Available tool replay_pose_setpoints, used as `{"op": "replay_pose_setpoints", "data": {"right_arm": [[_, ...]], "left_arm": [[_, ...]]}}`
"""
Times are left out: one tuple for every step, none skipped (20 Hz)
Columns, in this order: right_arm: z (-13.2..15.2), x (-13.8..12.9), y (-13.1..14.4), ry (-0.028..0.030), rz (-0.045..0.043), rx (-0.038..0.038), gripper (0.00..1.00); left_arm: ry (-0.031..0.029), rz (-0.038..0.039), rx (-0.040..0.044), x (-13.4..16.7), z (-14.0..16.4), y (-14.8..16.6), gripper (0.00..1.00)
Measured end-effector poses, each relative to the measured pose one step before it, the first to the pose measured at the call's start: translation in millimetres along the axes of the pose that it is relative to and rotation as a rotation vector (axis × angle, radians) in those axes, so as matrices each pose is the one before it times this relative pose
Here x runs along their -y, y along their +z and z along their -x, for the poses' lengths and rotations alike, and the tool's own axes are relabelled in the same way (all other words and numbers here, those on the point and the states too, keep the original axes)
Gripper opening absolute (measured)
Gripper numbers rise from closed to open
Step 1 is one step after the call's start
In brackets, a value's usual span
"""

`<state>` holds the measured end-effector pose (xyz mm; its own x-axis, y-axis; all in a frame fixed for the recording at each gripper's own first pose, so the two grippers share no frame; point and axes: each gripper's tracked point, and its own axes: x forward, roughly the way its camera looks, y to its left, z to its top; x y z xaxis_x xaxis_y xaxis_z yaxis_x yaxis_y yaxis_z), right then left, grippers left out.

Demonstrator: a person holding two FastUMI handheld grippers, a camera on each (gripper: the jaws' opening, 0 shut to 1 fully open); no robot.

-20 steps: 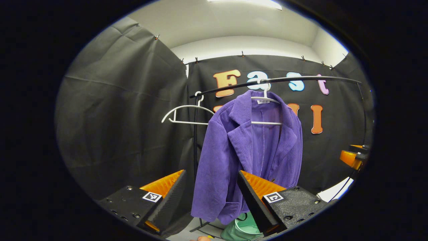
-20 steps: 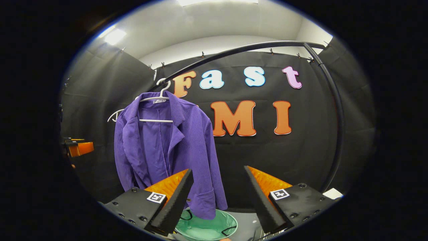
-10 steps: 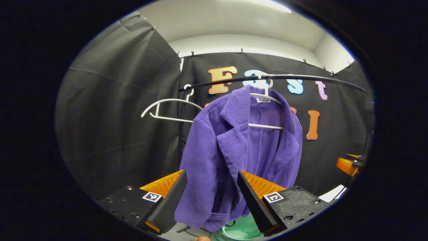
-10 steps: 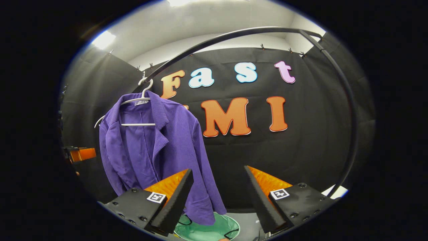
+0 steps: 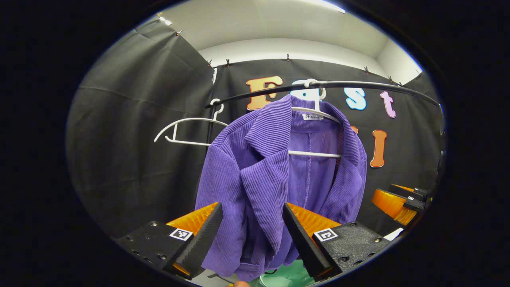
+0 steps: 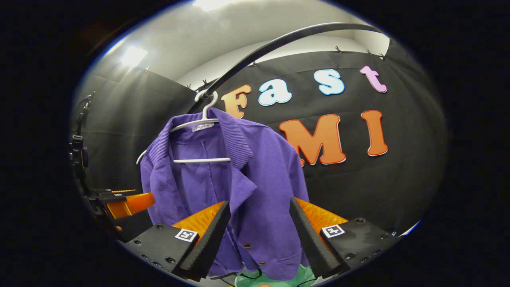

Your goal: Grasp the clothes on the hanger with both hands and then place them into the laundry hamper below.

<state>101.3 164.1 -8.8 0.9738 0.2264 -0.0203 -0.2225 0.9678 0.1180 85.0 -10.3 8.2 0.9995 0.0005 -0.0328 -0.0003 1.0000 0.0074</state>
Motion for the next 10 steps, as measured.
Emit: {"op": "replay_pose_setpoints", "data": {"right_arm": [[-6.66,-6.26,1.55,0.01609,0.00045,0.00661,0.89],[-7.54,-2.5,2.17,0.0057,0.00334,0.0056,0.89],[-8.32,-0.6,-0.33,-0.00342,0.0059,-0.0012,0.89],[-6.81,-0.1,-3.16,-0.00393,0.00181,-0.00896,0.89],[-7.16,-0.71,-3.93,-0.00087,-0.00494,-0.01162,0.89],[-8.17,-1.03,-3.82,0.00128,-0.00765,-0.01081,0.88],[-9.0,0.22,-4.86,-0.00044,-0.00839,-0.01306,0.89],[-6.82,0.33,-5.61,0.00211,-0.01198,-0.01912,0.81],[-8.8,-1.55,-4.81,0.00887,-0.01789,-0.01901,0.74],[-7.65,-3.18,-4.33,0.01567,-0.01598,-0.01983,0.66]], "left_arm": [[-0.00483,0.00104,0.00193,5.41,-3.94,-0.09,0.96],[0.00004,-0.00163,-0.00044,4.29,-4.68,-1.48,0.93],[0.01335,-0.00251,-0.00273,0.42,-4.58,-0.44,0.93],[0.01956,-0.00419,-0.00951,-0.32,-4.94,-3.1,0.93],[0.0062,0.00075,-0.00726,3.53,-1.23,-2.72,0.92],[-0.0055,0.00474,0.00006,3.8,-1.95,0.86,0.92],[0.00161,0.00284,0.00039,2.49,-5.23,0.03,0.77],[-0.00011,-0.00062,-0.0022,0.41,-4.79,-0.58,0.62],[-0.00257,-0.0064,-0.00208,0.37,-3.33,-2.06,0.48],[-0.00834,-0.004,-0.00134,1.2,-4.16,0.09,0.43]]}}
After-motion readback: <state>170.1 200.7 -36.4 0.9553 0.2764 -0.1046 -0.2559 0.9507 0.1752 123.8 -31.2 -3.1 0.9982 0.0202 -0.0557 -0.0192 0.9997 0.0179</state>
